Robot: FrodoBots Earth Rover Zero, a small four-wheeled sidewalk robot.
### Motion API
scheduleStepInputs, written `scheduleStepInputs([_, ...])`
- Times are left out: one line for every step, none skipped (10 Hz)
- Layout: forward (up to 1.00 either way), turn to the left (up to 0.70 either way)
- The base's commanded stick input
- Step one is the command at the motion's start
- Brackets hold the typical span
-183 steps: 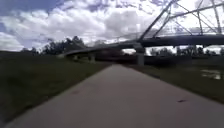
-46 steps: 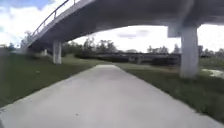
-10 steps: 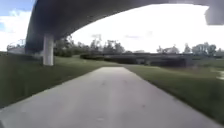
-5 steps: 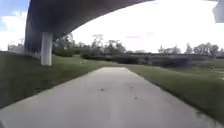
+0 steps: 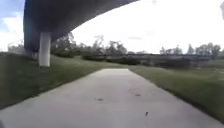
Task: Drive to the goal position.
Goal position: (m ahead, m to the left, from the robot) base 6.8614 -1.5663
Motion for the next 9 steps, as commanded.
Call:
scheduleStepInputs([1.00, 0.00])
scheduleStepInputs([1.00, 0.00])
scheduleStepInputs([1.00, 0.00])
scheduleStepInputs([1.00, -0.03])
scheduleStepInputs([1.00, -0.07])
scheduleStepInputs([1.00, -0.09])
scheduleStepInputs([1.00, -0.07])
scheduleStepInputs([1.00, -0.05])
scheduleStepInputs([1.00, -0.04])
